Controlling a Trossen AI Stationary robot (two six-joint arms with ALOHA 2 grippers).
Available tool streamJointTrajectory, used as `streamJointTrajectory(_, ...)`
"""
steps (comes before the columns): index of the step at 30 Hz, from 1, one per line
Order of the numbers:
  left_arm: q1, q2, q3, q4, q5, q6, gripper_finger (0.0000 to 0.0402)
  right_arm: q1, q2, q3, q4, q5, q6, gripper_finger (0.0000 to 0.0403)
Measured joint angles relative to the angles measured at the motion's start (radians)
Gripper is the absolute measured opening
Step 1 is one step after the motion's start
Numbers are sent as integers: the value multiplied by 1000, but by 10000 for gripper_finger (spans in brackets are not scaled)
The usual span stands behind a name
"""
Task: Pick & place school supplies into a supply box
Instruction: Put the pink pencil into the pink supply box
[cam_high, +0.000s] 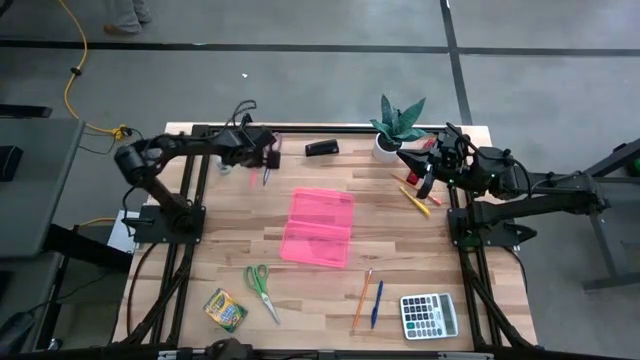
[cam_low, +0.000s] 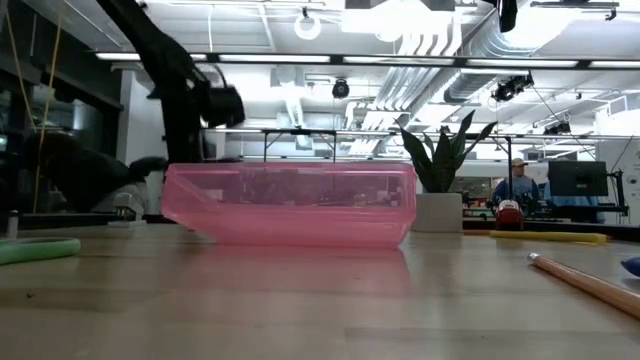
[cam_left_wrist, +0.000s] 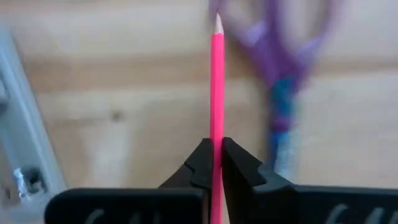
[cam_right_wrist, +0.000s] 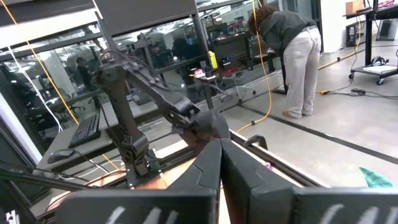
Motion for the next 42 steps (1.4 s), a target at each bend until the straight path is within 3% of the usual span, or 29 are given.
streamJointTrajectory(9, -52, -316, 0, 71, -43, 135, 1, 0, 0, 0, 0, -4, 0, 0)
streamJointTrajectory(18, -365, -581, 0, 306, -48, 284, 0, 0, 0, 0, 0, -18, -19, 0)
streamJointTrajectory(23, -550, -623, -12, 484, -48, 352, 0, 0, 0, 0, 0, -81, -19, 0)
streamJointTrajectory(29, -684, -623, -169, 823, -53, 400, 0, 1, 0, 0, 0, -209, -19, 0)
streamJointTrajectory(35, -703, -633, -300, 1053, 66, 400, 1, 1, 1, 0, 0, -291, -1, 0)
streamJointTrajectory(42, -664, -694, -309, 1056, 193, 434, 1, 1, 36, 2, -1, -334, 32, 0)
